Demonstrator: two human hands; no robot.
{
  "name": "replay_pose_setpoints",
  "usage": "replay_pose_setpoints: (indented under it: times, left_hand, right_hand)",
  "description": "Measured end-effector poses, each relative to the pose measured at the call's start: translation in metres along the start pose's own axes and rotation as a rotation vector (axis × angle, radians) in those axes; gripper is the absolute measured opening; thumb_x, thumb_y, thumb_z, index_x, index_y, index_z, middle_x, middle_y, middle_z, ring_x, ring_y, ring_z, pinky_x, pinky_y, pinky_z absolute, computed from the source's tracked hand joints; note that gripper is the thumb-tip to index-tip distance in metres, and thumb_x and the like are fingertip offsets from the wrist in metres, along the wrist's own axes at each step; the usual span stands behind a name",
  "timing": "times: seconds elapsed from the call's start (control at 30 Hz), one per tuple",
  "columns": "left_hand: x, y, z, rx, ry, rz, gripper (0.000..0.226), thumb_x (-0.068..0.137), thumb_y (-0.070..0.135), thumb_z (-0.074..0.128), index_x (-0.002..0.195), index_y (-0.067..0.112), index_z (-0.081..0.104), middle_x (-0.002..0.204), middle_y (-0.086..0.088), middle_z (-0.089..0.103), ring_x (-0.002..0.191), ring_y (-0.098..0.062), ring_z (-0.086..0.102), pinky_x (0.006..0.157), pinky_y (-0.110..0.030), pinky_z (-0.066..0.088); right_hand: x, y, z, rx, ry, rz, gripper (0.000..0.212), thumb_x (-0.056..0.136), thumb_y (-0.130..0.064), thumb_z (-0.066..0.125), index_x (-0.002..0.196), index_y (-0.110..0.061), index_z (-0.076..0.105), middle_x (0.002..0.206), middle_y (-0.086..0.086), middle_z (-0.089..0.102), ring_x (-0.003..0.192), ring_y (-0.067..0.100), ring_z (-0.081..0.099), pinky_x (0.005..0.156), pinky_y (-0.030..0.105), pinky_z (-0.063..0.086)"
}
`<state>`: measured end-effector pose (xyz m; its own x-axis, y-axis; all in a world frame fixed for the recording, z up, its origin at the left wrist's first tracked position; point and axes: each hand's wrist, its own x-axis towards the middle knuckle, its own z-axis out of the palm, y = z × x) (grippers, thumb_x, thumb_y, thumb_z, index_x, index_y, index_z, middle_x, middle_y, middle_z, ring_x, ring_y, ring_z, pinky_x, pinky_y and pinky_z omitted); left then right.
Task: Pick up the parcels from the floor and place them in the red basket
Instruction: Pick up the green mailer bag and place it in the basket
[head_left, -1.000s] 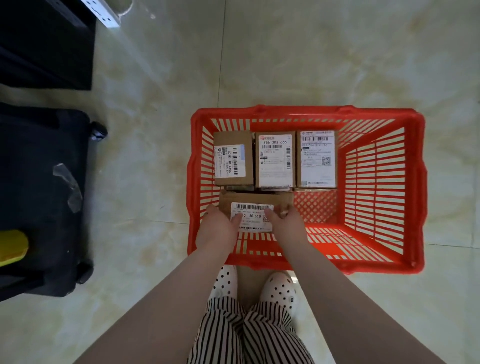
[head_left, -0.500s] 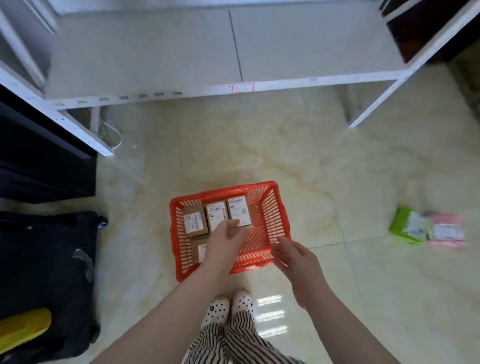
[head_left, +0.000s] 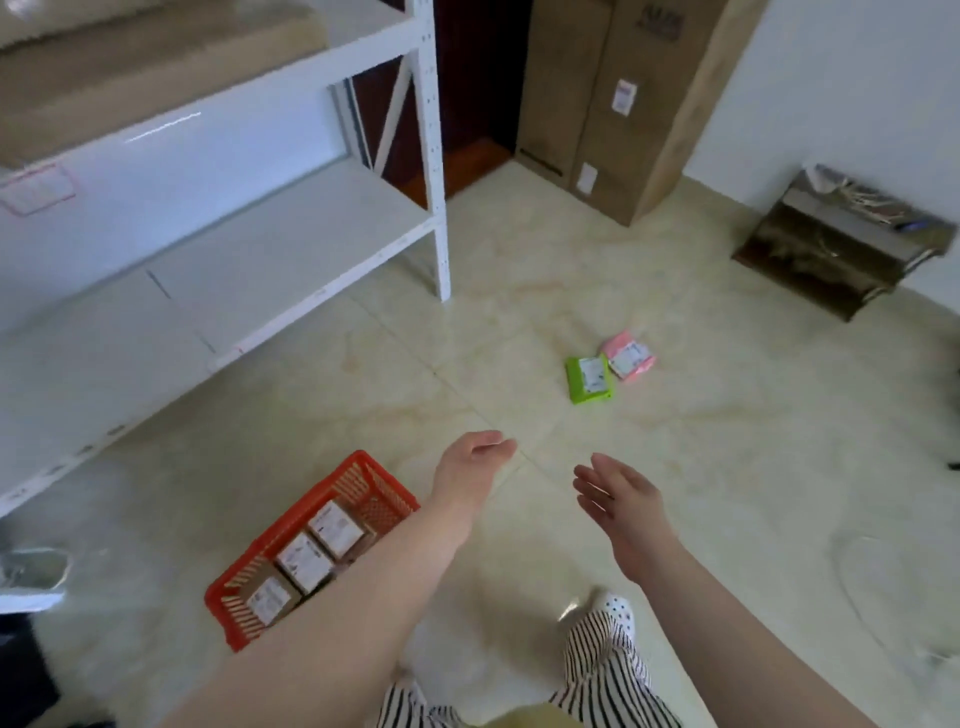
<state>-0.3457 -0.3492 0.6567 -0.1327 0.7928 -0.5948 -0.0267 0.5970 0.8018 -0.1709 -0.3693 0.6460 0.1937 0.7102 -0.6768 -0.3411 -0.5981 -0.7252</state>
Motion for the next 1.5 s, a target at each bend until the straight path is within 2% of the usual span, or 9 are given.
replay_pose_setpoints:
  times: [0.07,0.17,0.3,0.4,0.63,1.07,1.3,1.43,1.5]
  left_hand:
    - [0.011,0.011,0.044,0.029,-0.019,-0.007,0.036,0.088,0.020,0.068,0.120,0.005,0.063,0.106,-0.005,0.062,0.098,-0.014,0.055,0.073,-0.016,0.042]
    - [0.032,0.026,0.110,0.082,-0.035,-0.015,0.038,0.088,0.020,0.069,0.121,0.005,0.063,0.104,-0.004,0.063,0.094,-0.012,0.055,0.079,-0.021,0.040]
    - [0.055,0.032,0.181,0.093,0.018,-0.056,0.037,0.087,0.020,0.069,0.121,0.006,0.063,0.109,-0.007,0.065,0.094,-0.012,0.056,0.062,-0.002,0.040]
    - [0.066,0.038,0.222,0.099,0.058,-0.101,0.038,0.088,0.023,0.069,0.122,0.007,0.063,0.114,-0.009,0.065,0.097,-0.013,0.056,0.064,-0.005,0.038]
    - [0.130,0.073,0.280,0.154,0.043,-0.141,0.047,0.085,0.032,0.071,0.126,0.011,0.061,0.117,-0.007,0.063,0.104,-0.017,0.057,0.086,-0.026,0.041]
    - [0.298,0.162,0.380,0.163,0.088,-0.278,0.049,0.087,0.032,0.069,0.127,0.006,0.060,0.122,-0.013,0.066,0.106,-0.023,0.062,0.082,-0.024,0.041]
    - [0.350,0.171,0.413,-0.066,0.266,-0.395,0.034,0.087,0.034,0.068,0.111,0.010,0.065,0.101,-0.007,0.066,0.085,-0.017,0.055,0.070,-0.028,0.041]
    - [0.377,0.165,0.421,-0.319,0.456,-0.428,0.019,0.089,0.030,0.066,0.100,0.014,0.063,0.105,-0.007,0.065,0.094,-0.019,0.054,0.073,-0.028,0.042]
    - [0.393,0.157,0.426,-0.421,0.511,-0.449,0.017,0.090,0.030,0.066,0.098,0.015,0.062,0.107,-0.008,0.064,0.097,-0.020,0.055,0.086,-0.033,0.046]
  right_hand:
    - [0.016,-0.021,-0.039,0.010,0.035,0.015,0.012,0.094,-0.020,0.062,0.101,-0.011,0.062,0.103,0.013,0.068,0.091,0.023,0.065,0.092,0.037,0.051]
    - [0.048,-0.058,-0.089,0.008,0.056,0.026,0.015,0.093,-0.021,0.064,0.103,-0.009,0.062,0.101,0.012,0.069,0.091,0.023,0.065,0.090,0.036,0.052]
    - [0.095,-0.107,-0.141,-0.018,0.047,0.047,0.013,0.092,-0.021,0.065,0.101,-0.011,0.064,0.099,0.011,0.070,0.090,0.022,0.065,0.085,0.032,0.053]
    - [0.133,-0.139,-0.166,-0.024,0.050,0.067,0.013,0.092,-0.022,0.066,0.099,-0.011,0.065,0.100,0.011,0.069,0.087,0.021,0.064,0.080,0.029,0.053]
    - [0.216,-0.186,-0.175,-0.016,0.045,0.155,0.011,0.089,-0.023,0.069,0.092,-0.013,0.065,0.093,0.009,0.069,0.086,0.021,0.064,0.082,0.030,0.054]
    - [0.400,-0.315,-0.163,-0.157,0.044,0.219,0.023,0.088,-0.022,0.071,0.105,-0.008,0.065,0.085,0.006,0.067,0.080,0.018,0.061,0.073,0.026,0.052]
    - [0.485,-0.351,-0.150,-0.342,-0.083,0.298,0.016,0.088,-0.022,0.071,0.097,-0.010,0.065,0.085,0.007,0.066,0.074,0.018,0.060,0.066,0.025,0.050]
    - [0.539,-0.360,-0.143,-0.510,-0.194,0.330,0.012,0.089,-0.021,0.069,0.094,-0.010,0.066,0.084,0.006,0.065,0.073,0.017,0.058,0.065,0.026,0.048]
    - [0.568,-0.360,-0.140,-0.596,-0.237,0.326,0.011,0.090,-0.020,0.068,0.094,-0.010,0.066,0.084,0.006,0.064,0.074,0.017,0.059,0.065,0.026,0.048]
